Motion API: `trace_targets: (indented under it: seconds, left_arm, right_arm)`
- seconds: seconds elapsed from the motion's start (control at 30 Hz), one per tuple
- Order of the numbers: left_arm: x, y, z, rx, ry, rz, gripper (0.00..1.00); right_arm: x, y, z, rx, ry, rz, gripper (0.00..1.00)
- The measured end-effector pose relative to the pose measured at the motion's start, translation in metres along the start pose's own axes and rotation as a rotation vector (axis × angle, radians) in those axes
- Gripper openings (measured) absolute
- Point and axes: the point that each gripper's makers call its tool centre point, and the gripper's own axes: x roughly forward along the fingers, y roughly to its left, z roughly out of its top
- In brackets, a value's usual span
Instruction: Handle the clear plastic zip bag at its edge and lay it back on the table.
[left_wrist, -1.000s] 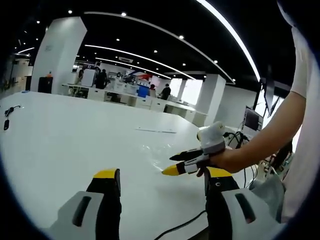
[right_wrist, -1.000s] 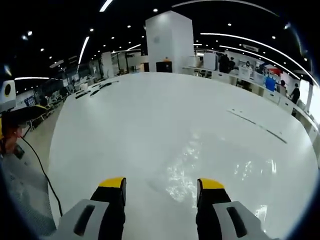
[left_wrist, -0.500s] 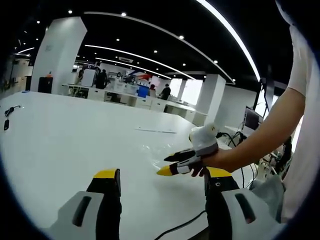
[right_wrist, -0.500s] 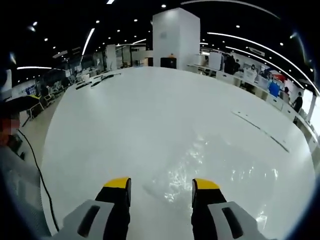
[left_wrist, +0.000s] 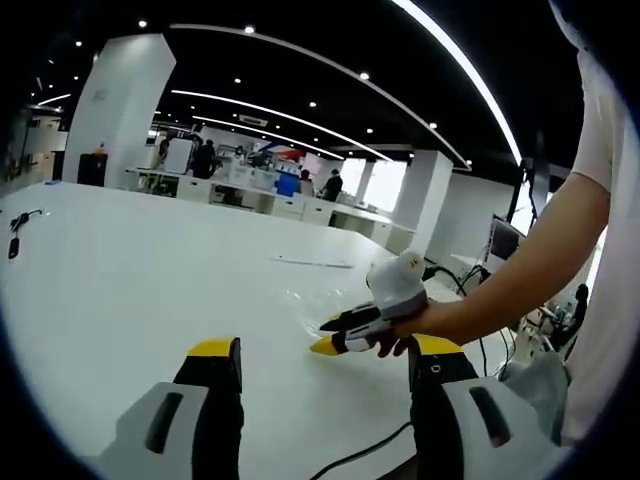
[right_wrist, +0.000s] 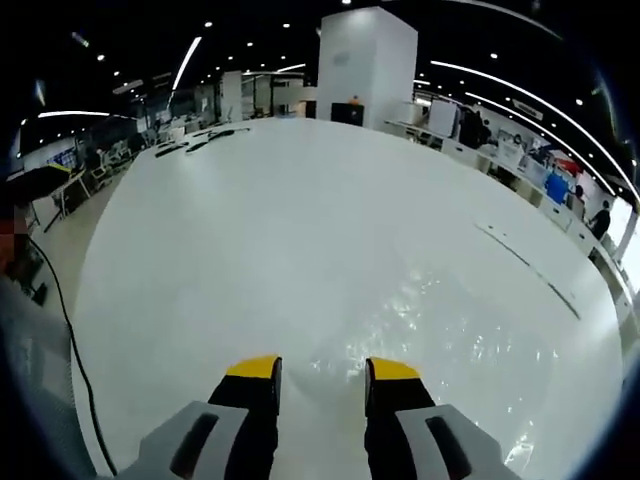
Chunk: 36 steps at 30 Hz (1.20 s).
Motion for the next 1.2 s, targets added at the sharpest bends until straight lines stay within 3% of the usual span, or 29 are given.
trace_targets:
  seconds: [0.17, 1.2]
  left_arm:
    - [-0.0001, 0.0009, -0.0008, 0.000, 0.002, 0.000, 0.66]
    - [0.0012, -0.0019, -0.0034, 0.014, 0.019, -0.006, 0.66]
  right_arm:
    - [0.0014, -0.0009, -0.0033, -0.027, 0.030, -0.013, 0.26]
    - [0.0022, -0.0010, -0.0071, 0.014, 0.036, 0.005, 0.07]
